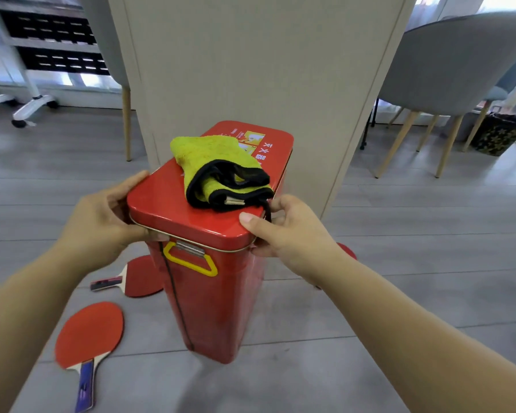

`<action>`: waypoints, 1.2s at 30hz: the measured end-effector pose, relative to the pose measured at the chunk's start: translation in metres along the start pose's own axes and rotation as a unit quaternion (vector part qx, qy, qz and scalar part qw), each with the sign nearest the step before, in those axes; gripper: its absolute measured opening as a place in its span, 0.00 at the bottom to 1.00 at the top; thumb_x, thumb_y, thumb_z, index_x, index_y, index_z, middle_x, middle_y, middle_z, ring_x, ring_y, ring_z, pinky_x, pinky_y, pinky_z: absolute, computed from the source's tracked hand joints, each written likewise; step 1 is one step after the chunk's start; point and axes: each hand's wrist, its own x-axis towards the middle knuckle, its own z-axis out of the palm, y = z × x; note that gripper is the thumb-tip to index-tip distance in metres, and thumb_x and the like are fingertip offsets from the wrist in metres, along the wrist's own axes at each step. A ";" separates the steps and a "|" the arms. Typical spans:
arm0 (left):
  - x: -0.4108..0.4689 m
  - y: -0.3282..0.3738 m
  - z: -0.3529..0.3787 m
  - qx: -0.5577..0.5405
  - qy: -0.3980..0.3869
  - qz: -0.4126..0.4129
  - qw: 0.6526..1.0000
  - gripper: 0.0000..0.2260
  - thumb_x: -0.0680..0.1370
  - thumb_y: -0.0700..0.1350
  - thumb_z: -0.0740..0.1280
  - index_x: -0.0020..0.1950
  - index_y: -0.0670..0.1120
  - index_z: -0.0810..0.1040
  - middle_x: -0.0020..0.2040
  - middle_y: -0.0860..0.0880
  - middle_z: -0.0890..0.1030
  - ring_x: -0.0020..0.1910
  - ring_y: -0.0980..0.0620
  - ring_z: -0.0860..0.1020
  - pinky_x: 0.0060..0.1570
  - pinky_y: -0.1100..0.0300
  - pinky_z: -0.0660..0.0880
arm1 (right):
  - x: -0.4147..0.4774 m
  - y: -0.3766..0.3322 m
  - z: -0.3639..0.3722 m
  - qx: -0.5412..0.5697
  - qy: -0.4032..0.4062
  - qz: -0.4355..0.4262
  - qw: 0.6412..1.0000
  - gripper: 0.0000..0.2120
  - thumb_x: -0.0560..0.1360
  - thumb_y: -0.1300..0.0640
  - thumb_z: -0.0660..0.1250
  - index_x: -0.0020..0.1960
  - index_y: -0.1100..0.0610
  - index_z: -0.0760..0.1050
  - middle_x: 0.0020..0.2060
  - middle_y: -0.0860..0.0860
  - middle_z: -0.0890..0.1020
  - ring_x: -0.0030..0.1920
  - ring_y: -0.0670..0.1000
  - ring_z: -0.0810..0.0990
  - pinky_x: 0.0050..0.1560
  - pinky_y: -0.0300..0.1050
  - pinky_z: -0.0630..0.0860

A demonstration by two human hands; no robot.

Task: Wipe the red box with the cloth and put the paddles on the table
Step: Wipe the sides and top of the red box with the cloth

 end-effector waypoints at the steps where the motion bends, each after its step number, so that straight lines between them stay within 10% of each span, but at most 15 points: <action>1: 0.001 -0.003 -0.008 -0.004 0.012 0.000 1.000 0.43 0.59 0.30 0.76 0.71 0.49 0.67 0.41 0.68 0.81 0.43 0.69 0.80 0.43 0.72 0.77 | 0.004 0.000 0.009 -0.007 0.000 -0.006 1.000 0.29 0.62 0.41 0.74 0.54 0.54 0.68 0.52 0.57 0.82 0.48 0.56 0.84 0.48 0.58 0.81; 6: 0.007 -0.015 -0.029 -0.027 0.068 0.006 0.997 0.37 0.65 0.25 0.71 0.72 0.43 0.67 0.49 0.55 0.79 0.38 0.72 0.78 0.39 0.77 0.74 | 0.018 -0.008 0.041 -0.050 0.003 -0.033 0.998 0.33 0.54 0.31 0.71 0.50 0.51 0.68 0.47 0.52 0.82 0.47 0.55 0.83 0.47 0.59 0.80; 11: 0.000 -0.017 -0.021 -0.046 0.086 0.009 0.995 0.35 0.67 0.26 0.71 0.71 0.46 0.68 0.55 0.51 0.79 0.44 0.70 0.79 0.43 0.76 0.75 | 0.011 -0.007 0.031 -0.044 0.006 -0.005 0.999 0.23 0.66 0.45 0.76 0.50 0.54 0.68 0.50 0.57 0.81 0.45 0.56 0.84 0.43 0.56 0.82; 15: -0.019 -0.014 -0.010 -0.042 0.134 0.016 0.990 0.33 0.69 0.32 0.72 0.71 0.47 0.68 0.63 0.49 0.76 0.60 0.53 0.76 0.61 0.55 0.74 | 0.005 -0.006 0.011 -0.054 0.022 -0.005 0.998 0.16 0.72 0.50 0.72 0.54 0.57 0.74 0.47 0.53 0.82 0.47 0.51 0.83 0.43 0.50 0.83; 21: -0.059 0.002 0.018 0.055 0.194 0.027 0.979 0.32 0.65 0.46 0.77 0.67 0.54 0.70 0.59 0.49 0.69 0.56 0.55 0.74 0.56 0.58 0.73 | 0.031 0.003 -0.029 -0.165 0.116 -0.086 0.976 0.11 0.73 0.46 0.69 0.49 0.52 0.76 0.44 0.46 0.81 0.47 0.47 0.80 0.52 0.53 0.79; 29: -0.078 0.034 0.059 0.066 0.173 -0.056 0.981 0.51 0.56 0.66 0.75 0.75 0.51 0.60 0.72 0.52 0.65 0.66 0.54 0.70 0.64 0.49 0.72 | 0.120 -0.009 -0.063 -0.303 0.130 -0.153 0.932 0.22 0.76 0.43 0.63 0.68 0.49 0.70 0.61 0.54 0.71 0.51 0.47 0.70 0.57 0.39 0.64; 36: -0.063 0.049 0.081 0.226 0.217 -0.120 0.942 0.57 0.55 0.69 0.73 0.77 0.49 0.53 0.75 0.47 0.63 0.70 0.46 0.67 0.64 0.47 0.69 | 0.185 -0.009 -0.070 -0.195 0.013 -0.072 0.978 0.27 0.75 0.45 0.66 0.72 0.50 0.67 0.70 0.53 0.69 0.68 0.51 0.69 0.68 0.44 0.64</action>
